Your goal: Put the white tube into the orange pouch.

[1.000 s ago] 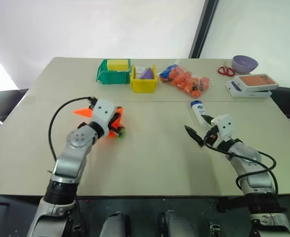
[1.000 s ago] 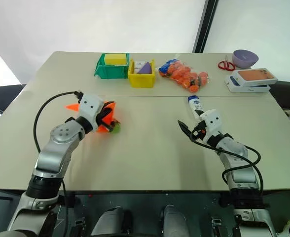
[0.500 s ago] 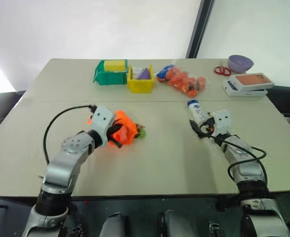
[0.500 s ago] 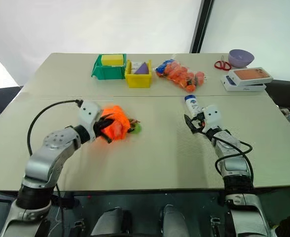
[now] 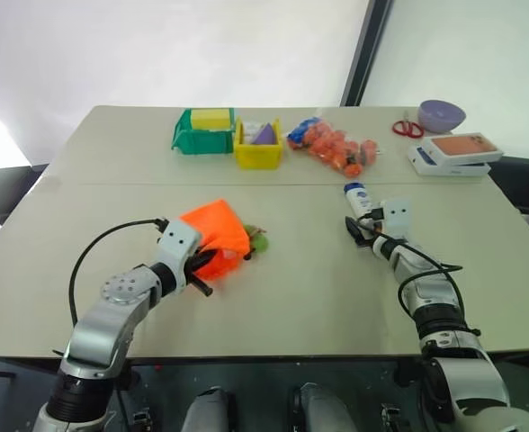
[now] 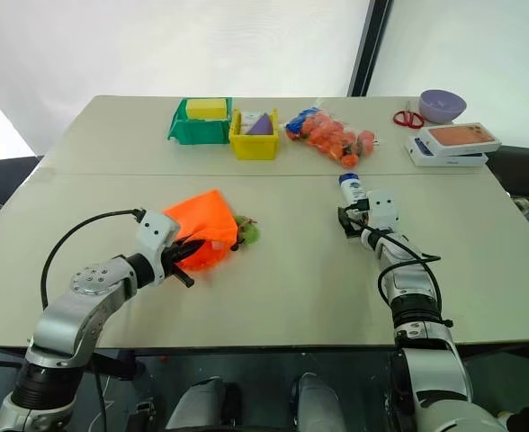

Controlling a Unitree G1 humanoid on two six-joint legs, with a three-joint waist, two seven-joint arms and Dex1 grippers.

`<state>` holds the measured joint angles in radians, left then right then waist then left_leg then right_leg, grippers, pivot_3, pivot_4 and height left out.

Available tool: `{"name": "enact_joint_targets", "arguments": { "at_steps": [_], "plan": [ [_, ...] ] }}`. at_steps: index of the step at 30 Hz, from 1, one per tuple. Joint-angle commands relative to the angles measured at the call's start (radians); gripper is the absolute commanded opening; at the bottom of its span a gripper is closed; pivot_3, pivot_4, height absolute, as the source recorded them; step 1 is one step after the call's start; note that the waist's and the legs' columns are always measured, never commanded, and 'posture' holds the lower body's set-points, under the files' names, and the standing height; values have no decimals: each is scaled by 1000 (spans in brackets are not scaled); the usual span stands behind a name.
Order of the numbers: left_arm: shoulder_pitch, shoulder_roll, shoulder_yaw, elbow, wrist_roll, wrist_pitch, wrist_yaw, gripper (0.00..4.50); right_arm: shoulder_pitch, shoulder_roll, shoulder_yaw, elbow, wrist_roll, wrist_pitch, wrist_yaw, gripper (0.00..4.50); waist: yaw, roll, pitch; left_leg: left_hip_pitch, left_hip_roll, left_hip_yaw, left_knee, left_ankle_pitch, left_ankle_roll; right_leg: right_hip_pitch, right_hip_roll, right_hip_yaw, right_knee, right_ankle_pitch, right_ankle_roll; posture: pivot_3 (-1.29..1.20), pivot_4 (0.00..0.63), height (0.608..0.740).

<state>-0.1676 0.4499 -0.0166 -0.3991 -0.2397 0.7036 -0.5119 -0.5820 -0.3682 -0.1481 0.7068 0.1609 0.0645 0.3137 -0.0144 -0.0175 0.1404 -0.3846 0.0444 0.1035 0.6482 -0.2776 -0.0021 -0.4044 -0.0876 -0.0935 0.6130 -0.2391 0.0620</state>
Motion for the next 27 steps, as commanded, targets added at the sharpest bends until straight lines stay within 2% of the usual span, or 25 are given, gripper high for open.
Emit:
{"name": "enact_joint_targets", "arguments": {
  "at_steps": [1,3,7,9,11,13,19,22,27],
  "plan": [
    [-3,-5,2,-29,-2,-31,10,0,-33,-3,-24,-3,5,-38,-4,2693,0,0,0,0,0,0,0,0,0,0,0,0,0,0,0,0,150,740],
    [-2,-9,3,-25,-4,-35,13,0,-27,-2,-19,-16,4,-46,4,1797,0,0,0,0,0,0,0,0,0,0,0,0,0,0,0,0,150,740],
    [5,-16,11,-13,-13,-46,13,0,-8,-10,-12,-53,-6,-67,10,1797,-1,0,0,0,0,0,0,0,0,0,0,0,0,0,0,0,150,740],
    [6,-24,21,-5,-26,-47,13,0,27,-17,0,-133,3,-78,56,1797,1,0,0,0,0,0,0,0,0,0,0,0,0,0,0,0,150,740],
    [2,-34,36,4,-42,-46,14,0,82,-22,10,-255,41,-63,135,1797,2,1,0,-1,0,0,0,0,0,-1,0,0,0,0,0,0,150,740],
    [-7,-42,59,13,-67,-37,12,0,190,-48,46,-474,119,14,273,1797,4,1,0,-1,0,0,-1,0,0,-1,0,0,0,0,0,0,150,740],
    [-42,-32,110,36,-159,8,-30,0,472,-183,189,-968,305,291,539,1797,5,0,0,-2,1,-1,-1,-1,1,-1,-1,-1,-2,0,0,0,150,740],
    [-56,-17,127,47,-210,44,-60,0,511,-191,237,-1056,329,367,545,1797,2,0,0,-2,1,-1,0,-1,1,-1,-1,-1,-2,-2,-3,0,150,740],
    [-61,17,123,45,-265,77,-106,0,506,-155,316,-1087,284,403,510,1797,5,-1,0,-1,1,-1,1,-1,0,-5,-1,-1,-4,-1,-7,0,150,740]
  ]
}}
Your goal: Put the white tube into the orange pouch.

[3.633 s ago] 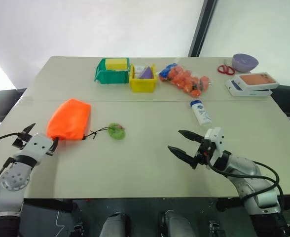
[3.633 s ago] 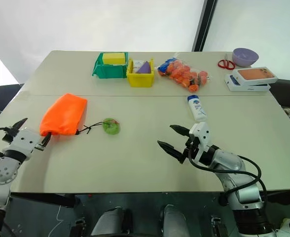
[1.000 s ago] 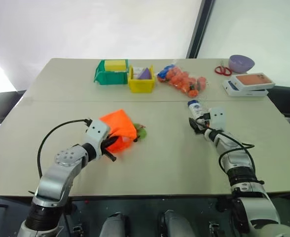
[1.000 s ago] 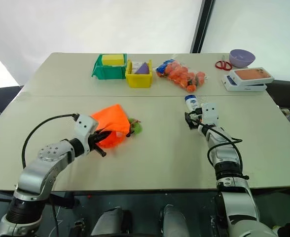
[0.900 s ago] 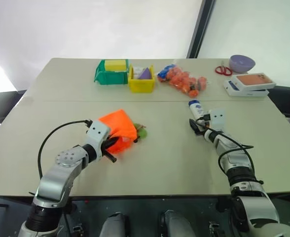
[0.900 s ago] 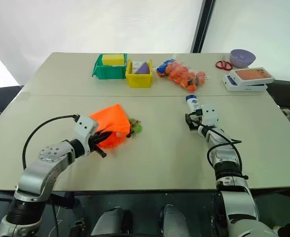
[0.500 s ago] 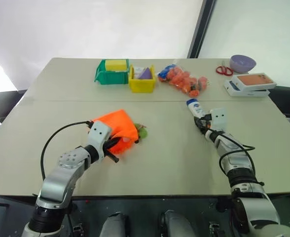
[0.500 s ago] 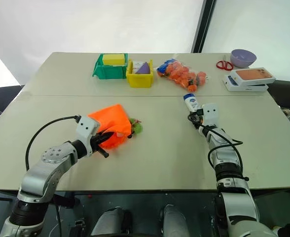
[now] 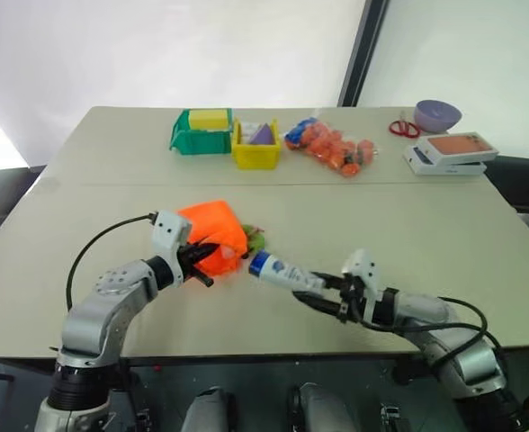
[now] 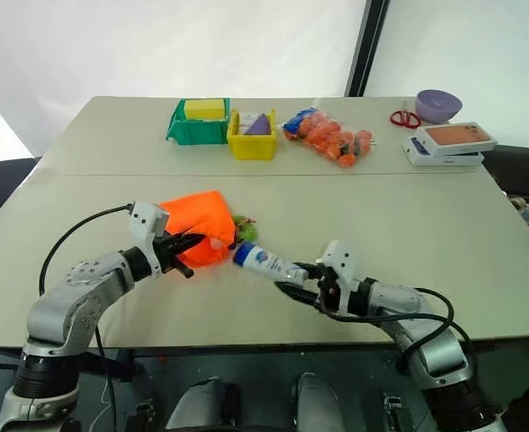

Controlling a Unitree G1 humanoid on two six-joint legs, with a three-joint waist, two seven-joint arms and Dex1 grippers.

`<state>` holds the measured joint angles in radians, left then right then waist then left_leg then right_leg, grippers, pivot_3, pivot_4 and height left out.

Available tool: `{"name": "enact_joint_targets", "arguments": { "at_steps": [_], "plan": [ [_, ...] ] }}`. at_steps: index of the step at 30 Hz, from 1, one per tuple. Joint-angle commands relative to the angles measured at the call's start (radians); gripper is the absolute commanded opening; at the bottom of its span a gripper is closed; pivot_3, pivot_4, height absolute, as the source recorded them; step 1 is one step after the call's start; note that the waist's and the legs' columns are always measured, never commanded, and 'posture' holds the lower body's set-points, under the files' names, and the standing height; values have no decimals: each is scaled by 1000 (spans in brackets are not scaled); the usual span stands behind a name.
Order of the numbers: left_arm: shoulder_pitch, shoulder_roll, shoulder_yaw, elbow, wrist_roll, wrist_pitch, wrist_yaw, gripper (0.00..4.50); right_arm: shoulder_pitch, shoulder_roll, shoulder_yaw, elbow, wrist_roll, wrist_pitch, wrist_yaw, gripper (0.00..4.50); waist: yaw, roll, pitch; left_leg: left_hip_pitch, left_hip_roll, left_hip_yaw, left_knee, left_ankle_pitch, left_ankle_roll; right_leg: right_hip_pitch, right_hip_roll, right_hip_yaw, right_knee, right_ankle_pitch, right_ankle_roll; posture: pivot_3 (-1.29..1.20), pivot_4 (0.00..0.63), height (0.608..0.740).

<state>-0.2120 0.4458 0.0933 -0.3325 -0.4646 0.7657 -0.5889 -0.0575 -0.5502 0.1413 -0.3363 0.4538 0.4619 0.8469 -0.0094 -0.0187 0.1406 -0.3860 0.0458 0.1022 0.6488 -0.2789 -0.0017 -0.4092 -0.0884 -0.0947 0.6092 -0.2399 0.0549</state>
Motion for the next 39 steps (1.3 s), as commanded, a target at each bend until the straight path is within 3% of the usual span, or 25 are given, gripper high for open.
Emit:
{"name": "enact_joint_targets", "arguments": {
  "at_steps": [1,18,28,39],
  "plan": [
    [-20,29,8,-24,-46,19,-38,0,-27,39,38,-43,-16,8,-34,1797,1,0,0,0,0,0,0,0,0,0,0,0,0,0,0,0,150,740],
    [-31,57,-13,-52,-70,38,-48,0,-124,130,119,-21,-80,38,-106,1797,1,0,0,-5,0,0,-2,-1,2,2,0,0,-10,1,-1,0,150,740],
    [-35,77,-51,-102,-79,51,-55,0,-175,227,156,-12,-165,55,-223,1797,-1,0,0,-5,0,0,-2,-1,2,1,0,0,-10,1,-1,0,150,740],
    [-65,28,-131,-186,-125,107,-15,0,-300,320,205,48,-246,167,-321,1797,-2,0,0,-5,-1,0,-2,-1,2,2,-1,0,-10,1,-1,0,150,740]
  ]
}}
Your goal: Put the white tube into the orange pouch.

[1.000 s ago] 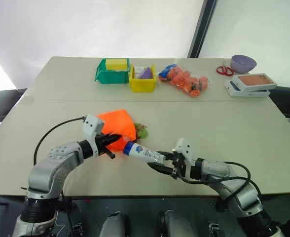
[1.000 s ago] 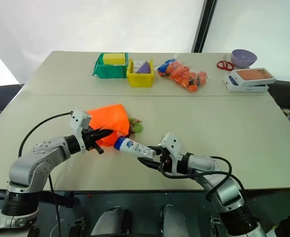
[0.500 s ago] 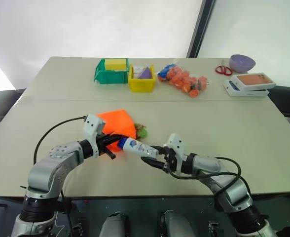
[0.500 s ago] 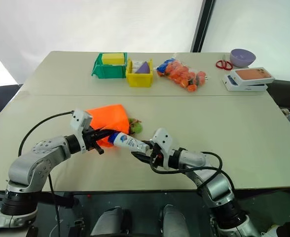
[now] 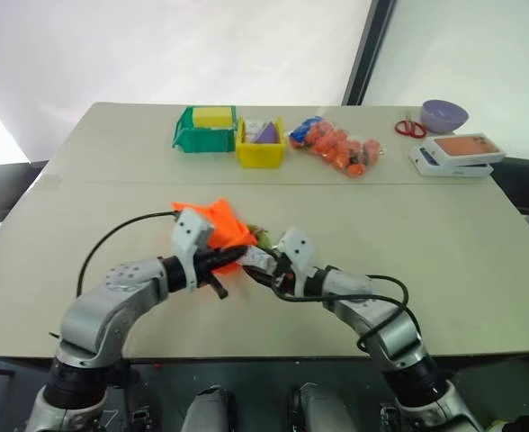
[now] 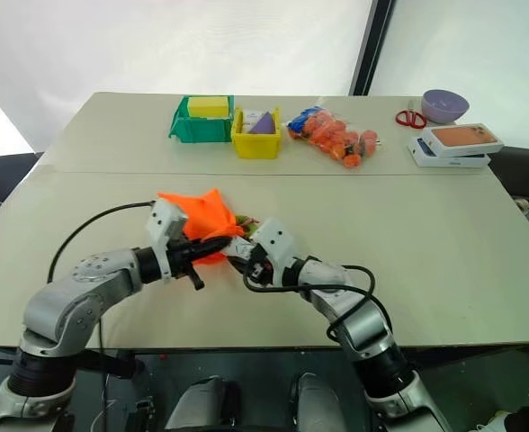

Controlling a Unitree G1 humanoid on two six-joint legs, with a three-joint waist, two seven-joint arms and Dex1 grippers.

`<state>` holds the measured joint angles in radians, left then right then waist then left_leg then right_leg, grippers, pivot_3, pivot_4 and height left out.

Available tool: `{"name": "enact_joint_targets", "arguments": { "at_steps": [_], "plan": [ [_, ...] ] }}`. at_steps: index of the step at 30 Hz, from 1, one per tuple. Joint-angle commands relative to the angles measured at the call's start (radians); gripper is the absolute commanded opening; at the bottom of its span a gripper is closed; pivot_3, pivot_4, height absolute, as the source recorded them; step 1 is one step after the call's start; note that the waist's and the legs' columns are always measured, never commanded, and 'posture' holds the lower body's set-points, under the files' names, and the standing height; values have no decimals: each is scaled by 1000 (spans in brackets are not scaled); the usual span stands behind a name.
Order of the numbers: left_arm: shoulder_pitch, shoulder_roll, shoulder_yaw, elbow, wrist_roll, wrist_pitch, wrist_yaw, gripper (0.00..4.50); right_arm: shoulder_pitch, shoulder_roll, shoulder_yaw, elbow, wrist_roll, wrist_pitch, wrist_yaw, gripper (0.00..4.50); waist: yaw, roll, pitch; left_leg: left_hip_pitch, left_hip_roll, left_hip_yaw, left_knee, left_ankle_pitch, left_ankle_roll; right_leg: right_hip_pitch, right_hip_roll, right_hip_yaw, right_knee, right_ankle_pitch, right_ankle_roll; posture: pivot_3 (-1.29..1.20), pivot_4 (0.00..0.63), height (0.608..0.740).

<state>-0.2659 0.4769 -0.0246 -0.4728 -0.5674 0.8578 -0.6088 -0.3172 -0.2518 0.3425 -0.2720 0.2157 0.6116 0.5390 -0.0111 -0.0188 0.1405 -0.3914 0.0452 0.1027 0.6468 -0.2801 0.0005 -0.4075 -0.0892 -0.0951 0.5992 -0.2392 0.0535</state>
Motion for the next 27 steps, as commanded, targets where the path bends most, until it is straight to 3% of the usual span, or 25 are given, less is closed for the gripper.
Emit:
{"name": "enact_joint_targets", "arguments": {
  "at_steps": [1,15,21,27],
  "plan": [
    [-13,-8,-20,-52,-27,21,9,0,-53,33,9,-8,-14,29,-24,1797,-1,0,0,0,0,0,0,0,0,0,0,0,0,0,0,0,150,740],
    [21,21,-6,-98,-74,64,6,0,-169,208,24,141,-84,83,-154,1797,-2,0,0,0,1,0,0,0,0,0,2,0,1,0,0,0,150,740],
    [55,59,48,-68,-61,40,5,0,-139,175,24,58,-25,106,-61,4426,-4,1,0,0,1,0,0,0,0,0,2,0,1,0,0,0,150,740],
    [120,134,141,4,-47,-20,-35,0,-67,27,-27,-111,89,137,99,4426,-3,1,0,0,1,0,-1,0,0,-1,2,0,0,0,0,0,150,740]
  ]
}}
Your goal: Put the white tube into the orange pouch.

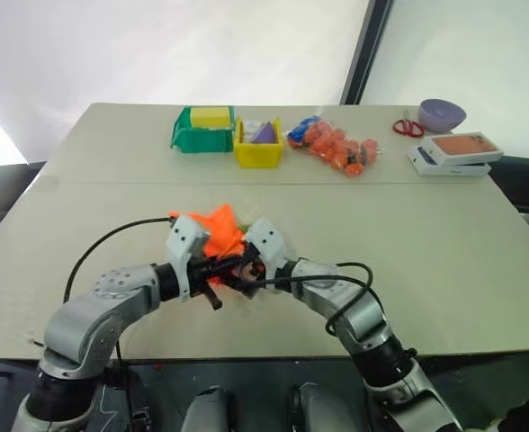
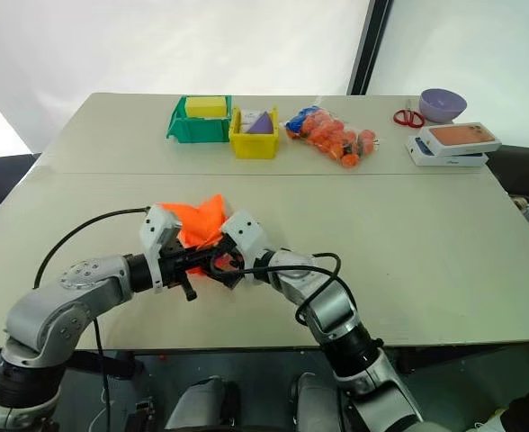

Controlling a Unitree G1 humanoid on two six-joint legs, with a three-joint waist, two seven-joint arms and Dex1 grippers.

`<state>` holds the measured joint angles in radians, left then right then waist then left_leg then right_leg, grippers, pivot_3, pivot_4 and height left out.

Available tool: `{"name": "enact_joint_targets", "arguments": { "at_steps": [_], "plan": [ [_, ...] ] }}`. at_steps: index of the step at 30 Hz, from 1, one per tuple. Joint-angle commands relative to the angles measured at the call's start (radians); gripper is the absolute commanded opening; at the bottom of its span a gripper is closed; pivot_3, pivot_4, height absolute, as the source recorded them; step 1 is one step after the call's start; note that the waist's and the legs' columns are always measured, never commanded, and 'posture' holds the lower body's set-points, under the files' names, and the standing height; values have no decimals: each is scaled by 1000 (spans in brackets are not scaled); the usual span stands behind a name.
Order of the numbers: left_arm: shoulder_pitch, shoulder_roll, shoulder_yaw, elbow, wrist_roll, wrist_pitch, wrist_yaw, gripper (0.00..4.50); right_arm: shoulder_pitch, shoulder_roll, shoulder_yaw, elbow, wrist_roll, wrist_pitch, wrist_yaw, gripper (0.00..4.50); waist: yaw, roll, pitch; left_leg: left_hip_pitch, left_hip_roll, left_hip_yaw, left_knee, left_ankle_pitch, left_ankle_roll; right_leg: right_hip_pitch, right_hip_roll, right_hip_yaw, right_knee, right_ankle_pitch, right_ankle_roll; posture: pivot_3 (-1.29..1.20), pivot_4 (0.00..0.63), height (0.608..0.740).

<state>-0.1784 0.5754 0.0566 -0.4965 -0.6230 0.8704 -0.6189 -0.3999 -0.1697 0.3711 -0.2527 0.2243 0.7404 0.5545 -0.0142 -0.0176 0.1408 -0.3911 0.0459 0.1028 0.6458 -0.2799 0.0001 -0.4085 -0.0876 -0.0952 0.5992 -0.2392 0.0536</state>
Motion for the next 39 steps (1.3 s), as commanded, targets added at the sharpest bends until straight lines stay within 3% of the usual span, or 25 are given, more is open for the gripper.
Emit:
{"name": "enact_joint_targets", "arguments": {
  "at_steps": [1,8,13,18,21,27,28,31,37,38,39],
  "plan": [
    [46,51,72,39,12,-45,-34,0,27,-83,-65,-154,102,14,106,4426,0,0,0,0,0,0,0,0,0,-1,0,0,0,0,0,0,150,740],
    [149,149,146,137,54,-143,-109,0,54,-197,-163,-176,183,13,165,4426,1,1,1,0,0,0,-1,-1,-2,-4,-1,0,-2,0,-1,0,150,740],
    [228,196,165,183,94,-221,-166,0,-4,-169,-188,-28,113,-32,73,4426,-1,4,2,0,0,0,-2,-2,-3,-6,-2,0,-3,0,-1,0,150,740],
    [228,179,192,201,59,-242,-188,0,-74,-80,-179,146,48,-66,-32,4426,-2,4,3,-2,0,1,-4,-2,-4,-9,-3,0,-3,1,-2,0,150,740],
    [226,175,198,196,44,-238,-199,869,-107,-39,-177,234,12,-87,-80,4500,-4,4,2,-2,0,1,-7,-1,-4,-10,-4,0,-3,1,-2,0,150,740],
    [227,168,202,184,53,-266,-190,3963,-160,26,-171,378,-32,-118,-120,4500,-6,3,2,-1,-1,2,-13,2,-5,-12,-4,0,-3,1,-2,0,150,740],
    [226,168,211,181,42,-264,-194,3963,-163,33,-170,394,-36,-124,-122,4500,-6,3,2,-1,-1,2,-13,2,-5,-12,-4,0,-3,1,-2,0,150,740],
    [228,171,244,168,-6,-245,-204,4018,-155,28,-158,407,-56,-146,-111,3654,-7,3,2,-1,-1,2,-14,3,-6,-12,-4,0,-2,1,-2,0,150,740],
    [206,178,320,159,-110,-183,-205,4018,-99,-31,-165,328,-52,-137,-53,605,-3,3,2,-1,-1,2,-14,3,-5,-11,-4,-1,-2,1,-2,0,150,740],
    [197,179,327,161,-120,-175,-201,4018,-89,-42,-170,312,-48,-133,-45,168,0,3,2,-1,-1,2,-13,3,-5,-11,-4,-1,-2,1,-2,0,150,740],
    [182,177,334,166,-129,-168,-196,4018,-73,-62,-183,287,-42,-127,-37,73,1,3,2,-1,-1,2,-13,3,-5,-11,-4,-1,-2,1,-2,0,150,740]
  ]
}}
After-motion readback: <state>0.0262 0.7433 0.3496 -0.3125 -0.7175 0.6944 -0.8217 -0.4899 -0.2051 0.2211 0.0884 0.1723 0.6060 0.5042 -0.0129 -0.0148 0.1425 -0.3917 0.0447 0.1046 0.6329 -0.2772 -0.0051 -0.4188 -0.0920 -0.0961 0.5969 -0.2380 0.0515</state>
